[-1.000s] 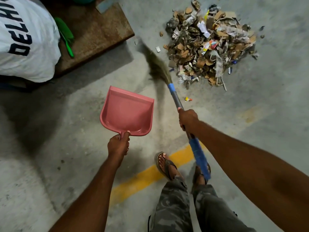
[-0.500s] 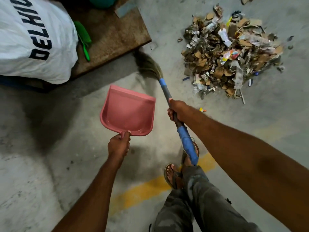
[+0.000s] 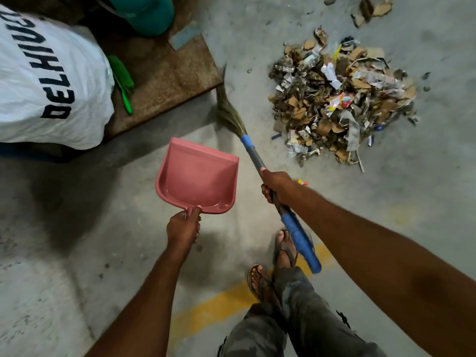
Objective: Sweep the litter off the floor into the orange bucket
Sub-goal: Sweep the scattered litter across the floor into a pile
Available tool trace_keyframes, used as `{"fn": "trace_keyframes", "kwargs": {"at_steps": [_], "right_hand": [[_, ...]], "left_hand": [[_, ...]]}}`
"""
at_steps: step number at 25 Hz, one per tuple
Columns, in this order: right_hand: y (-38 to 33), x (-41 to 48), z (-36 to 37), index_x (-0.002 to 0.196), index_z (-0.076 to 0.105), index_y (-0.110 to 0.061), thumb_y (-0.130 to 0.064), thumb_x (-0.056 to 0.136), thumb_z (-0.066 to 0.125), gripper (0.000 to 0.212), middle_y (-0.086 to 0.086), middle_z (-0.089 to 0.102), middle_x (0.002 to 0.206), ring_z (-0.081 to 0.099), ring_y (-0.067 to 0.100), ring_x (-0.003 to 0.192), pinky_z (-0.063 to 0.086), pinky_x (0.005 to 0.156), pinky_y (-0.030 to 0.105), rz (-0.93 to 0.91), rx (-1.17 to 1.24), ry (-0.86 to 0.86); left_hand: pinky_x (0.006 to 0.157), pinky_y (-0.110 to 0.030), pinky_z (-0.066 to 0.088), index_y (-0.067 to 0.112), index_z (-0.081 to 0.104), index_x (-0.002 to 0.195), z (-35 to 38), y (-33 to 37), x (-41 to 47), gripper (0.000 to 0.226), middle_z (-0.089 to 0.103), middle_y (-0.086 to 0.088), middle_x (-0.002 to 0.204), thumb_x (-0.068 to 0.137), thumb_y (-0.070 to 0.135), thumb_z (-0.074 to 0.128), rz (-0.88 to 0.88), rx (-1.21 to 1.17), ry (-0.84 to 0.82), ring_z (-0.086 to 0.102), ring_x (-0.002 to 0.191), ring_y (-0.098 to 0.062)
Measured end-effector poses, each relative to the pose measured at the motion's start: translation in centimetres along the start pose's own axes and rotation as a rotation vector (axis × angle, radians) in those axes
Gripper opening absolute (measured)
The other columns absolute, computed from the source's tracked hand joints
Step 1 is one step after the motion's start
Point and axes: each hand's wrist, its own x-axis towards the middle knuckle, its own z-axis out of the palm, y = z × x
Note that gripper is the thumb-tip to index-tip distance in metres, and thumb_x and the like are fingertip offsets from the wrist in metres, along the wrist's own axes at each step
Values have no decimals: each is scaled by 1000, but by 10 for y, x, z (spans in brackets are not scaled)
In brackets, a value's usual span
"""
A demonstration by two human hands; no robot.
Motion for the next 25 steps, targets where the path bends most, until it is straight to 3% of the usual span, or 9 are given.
{"fn": "trace_keyframes", "kwargs": {"at_steps": [2, 4, 8, 12, 15, 17, 21, 25], "right_hand": [[-12, 16, -20, 82, 49, -6, -42, 106, 49, 43, 8, 48, 49, 42, 19, 36, 36, 42, 23, 42, 23, 41], [-8, 19, -31, 77, 52, -5, -46, 104, 51, 49, 10, 51, 49, 45, 22, 37, 40, 42, 26, 29, -14, 187], [35, -25, -49, 90, 61, -3, -56, 95, 58, 54, 16, 62, 67, 54, 25, 42, 45, 38, 28, -87, -25, 349], [121, -82, -70, 86, 67, -1, -76, 84, 51, 77, 20, 70, 78, 69, 36, 66, 60, 61, 43, -128, -319, 290], [166, -118, -91, 71, 61, -5, -59, 96, 59, 59, 12, 61, 60, 58, 28, 49, 49, 51, 32, -42, -360, 217], [177, -127, -114, 73, 61, -2, -49, 100, 58, 55, 13, 58, 56, 53, 26, 43, 46, 48, 32, 52, -360, 243], [187, -164, -152, 84, 65, 2, -50, 100, 56, 55, 15, 63, 60, 58, 29, 47, 53, 54, 36, 17, -300, 403], [210, -222, -174, 76, 62, -4, -57, 99, 54, 59, 15, 64, 64, 61, 30, 52, 54, 57, 37, -84, -402, 389]], "left_hand": [[47, -26, 39, 7, 68, 76, 3, 4, -1, 35, 59, -4, 55, 93, 37, 68, 28, 14, -11, 49, 44, -18], [46, -25, 38, 6, 68, 77, 9, 5, -1, 34, 59, -5, 57, 94, 35, 68, 38, 3, -21, 47, 44, -18], [43, -24, 39, 6, 67, 77, 15, -1, -20, 36, 59, -7, 60, 94, 37, 68, 63, 21, -80, 48, 45, -18], [45, -25, 39, 9, 65, 72, 10, -15, -51, 37, 58, -5, 57, 93, 39, 69, 80, 30, -118, 48, 45, -19], [45, -25, 38, 10, 64, 70, -3, -33, -76, 36, 57, -5, 56, 93, 37, 69, 95, 68, -153, 47, 43, -19], [44, -24, 38, 10, 64, 70, -14, -48, -90, 35, 57, -4, 55, 93, 36, 69, 98, 95, -171, 46, 42, -18], [43, -23, 36, 9, 64, 71, -27, -63, -124, 35, 56, -2, 53, 93, 36, 70, 119, 121, -200, 45, 41, -17], [38, -19, 31, 9, 62, 70, -27, -62, -173, 33, 54, -3, 55, 93, 34, 68, 92, 78, -223, 41, 34, -12]]}}
